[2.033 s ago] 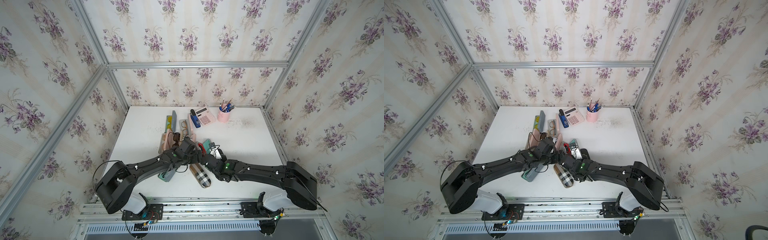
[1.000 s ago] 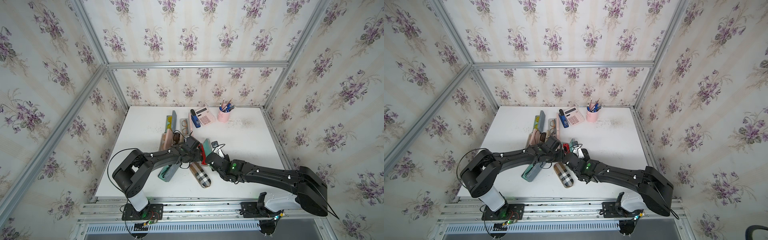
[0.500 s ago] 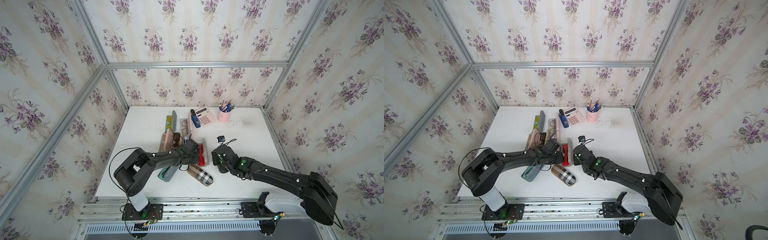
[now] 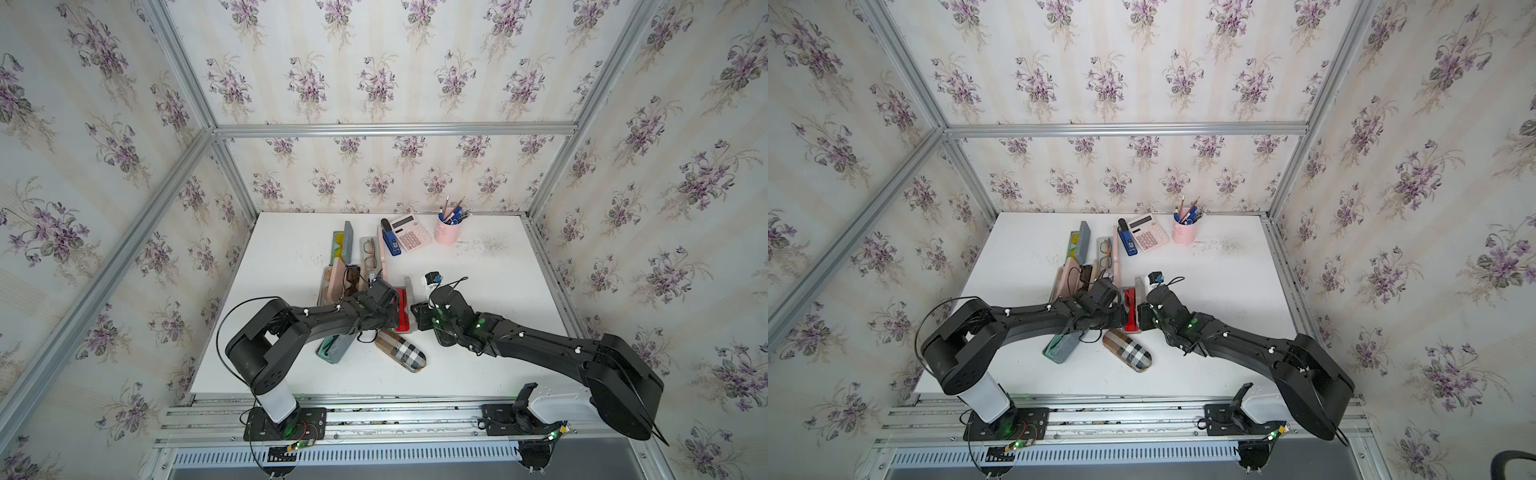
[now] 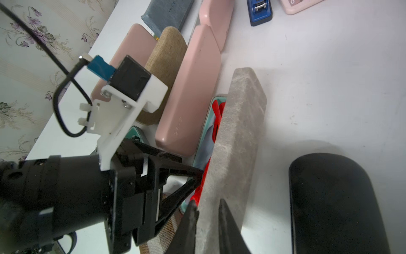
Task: Close the glasses case
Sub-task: Close the glasses case at the center of the board.
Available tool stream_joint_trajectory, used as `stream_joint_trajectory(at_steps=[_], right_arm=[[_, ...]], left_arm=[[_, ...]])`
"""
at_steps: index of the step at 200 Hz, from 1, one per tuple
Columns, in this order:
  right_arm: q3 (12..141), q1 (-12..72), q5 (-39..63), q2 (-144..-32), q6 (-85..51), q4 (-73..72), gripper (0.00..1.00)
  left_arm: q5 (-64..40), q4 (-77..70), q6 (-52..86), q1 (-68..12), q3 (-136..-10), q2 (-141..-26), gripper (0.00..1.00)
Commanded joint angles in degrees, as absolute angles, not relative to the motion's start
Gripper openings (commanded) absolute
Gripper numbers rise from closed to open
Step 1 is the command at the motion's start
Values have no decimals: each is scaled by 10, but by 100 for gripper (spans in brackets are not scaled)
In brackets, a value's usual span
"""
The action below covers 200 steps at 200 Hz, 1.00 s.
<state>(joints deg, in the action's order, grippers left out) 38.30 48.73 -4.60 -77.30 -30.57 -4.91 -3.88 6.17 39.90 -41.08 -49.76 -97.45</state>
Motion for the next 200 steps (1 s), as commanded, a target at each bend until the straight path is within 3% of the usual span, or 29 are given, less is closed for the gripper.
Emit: stream_joint_trajectory(at_steps=[1,116,159,200], right_arm=[[382,486,-36,-783,-317,-72,19],[381,486,-39,-814,-313,-79,15],[381,486,-40,-813,-310,-74,13],[382,486,-37,-811,-308,-73,12]], left_arm=[[-27,79,395,-410,-491,-970,56],[1,85,402,-409,-486,-974,56],[9,91,398,-409,-504,-999,42],[13,94,397,-409,-507,-1010,35]])
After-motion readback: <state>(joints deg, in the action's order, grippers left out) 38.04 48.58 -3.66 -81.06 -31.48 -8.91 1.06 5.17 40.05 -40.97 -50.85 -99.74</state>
